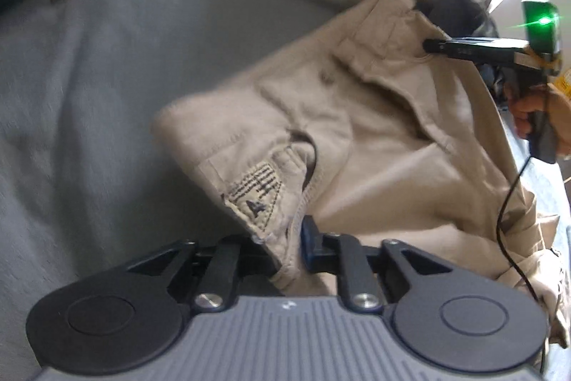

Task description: Fold clothes

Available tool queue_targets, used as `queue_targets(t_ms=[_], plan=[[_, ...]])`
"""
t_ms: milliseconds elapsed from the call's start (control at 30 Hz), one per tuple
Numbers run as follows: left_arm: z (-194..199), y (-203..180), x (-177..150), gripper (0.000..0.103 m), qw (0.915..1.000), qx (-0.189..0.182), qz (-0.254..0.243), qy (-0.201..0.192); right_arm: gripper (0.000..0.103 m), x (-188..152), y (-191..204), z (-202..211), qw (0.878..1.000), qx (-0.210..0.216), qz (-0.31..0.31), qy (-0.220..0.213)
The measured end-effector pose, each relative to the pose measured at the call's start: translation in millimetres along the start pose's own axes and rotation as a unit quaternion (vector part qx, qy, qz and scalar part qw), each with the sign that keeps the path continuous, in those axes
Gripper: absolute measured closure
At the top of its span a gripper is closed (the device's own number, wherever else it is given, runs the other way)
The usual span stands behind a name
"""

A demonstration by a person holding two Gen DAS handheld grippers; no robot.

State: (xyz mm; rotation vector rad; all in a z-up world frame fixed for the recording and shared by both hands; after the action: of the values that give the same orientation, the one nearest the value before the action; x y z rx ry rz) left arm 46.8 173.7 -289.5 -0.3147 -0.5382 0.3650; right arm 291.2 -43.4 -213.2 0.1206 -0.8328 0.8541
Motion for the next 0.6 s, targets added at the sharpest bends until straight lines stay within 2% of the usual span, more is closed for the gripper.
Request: queue_targets(t_ms=[67, 100, 133, 167, 200, 267, 400, 467, 533, 567, 600], plan=[[-1, 10, 2, 0.073, 0.9992, -0.026, 0.030, 0.011, 0.066, -11, -7, -25, 0.999, 0.005, -0.031, 0.034], [1, 15, 2, 0.069, 0.9985, -0.036, 0.039, 0.014, 0.058, -14, -11, -31, 0.998, 0.004, -0.043, 0.045], [4, 21, 2, 0.065, 0.9977, -0.046, 0.047, 0.017, 0.042, -15, -15, -34, 0.997, -0.005, -0.052, 0.051], [6, 26, 4, 0.057, 0.9969, -0.053, 0.054, 0.017, 0.029, -15, -18, -34, 0.997, -0.010, -0.058, 0.055], [8, 30, 7, 0.049, 0.9962, -0.059, 0.063, 0.012, 0.025, -13, -21, -31, 0.996, -0.013, -0.063, 0.058], [10, 42, 17, 0.035, 0.9945, -0.055, 0.089, -0.003, 0.021, -10, -28, -19, 0.996, -0.011, -0.074, 0.057], [12, 64, 26, 0.034, 0.9830, -0.061, 0.171, -0.026, 0.018, -2, -37, 21, 0.995, -0.021, -0.091, 0.030], [8, 70, 29, 0.040, 0.9780, -0.059, 0.198, -0.026, 0.018, 3, -37, 44, 0.994, -0.016, -0.109, 0.006], [6, 72, 31, 0.049, 0.9773, -0.052, 0.203, -0.033, 0.018, 10, -28, 61, 0.993, 0.004, -0.118, -0.017], [5, 72, 32, 0.057, 0.9771, -0.049, 0.204, -0.037, 0.018, 14, -18, 66, 0.993, 0.018, -0.112, -0.024], [5, 72, 32, 0.059, 0.9764, -0.045, 0.207, -0.040, 0.018, 17, -8, 69, 0.994, 0.032, -0.103, -0.027]])
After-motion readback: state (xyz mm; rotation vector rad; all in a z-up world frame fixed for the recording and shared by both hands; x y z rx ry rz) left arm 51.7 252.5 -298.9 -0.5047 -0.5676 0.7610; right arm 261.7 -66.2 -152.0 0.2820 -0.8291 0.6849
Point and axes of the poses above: each gripper's, at about its wrist camera, not at the fingertips, and z roughly against the way its jaws point, y to its left, x to its top, the point moved 6 cm from there along -z, roughly the way its jaws point, and after that the axes turned 3 degrees about -y, right-handed, at the moved point
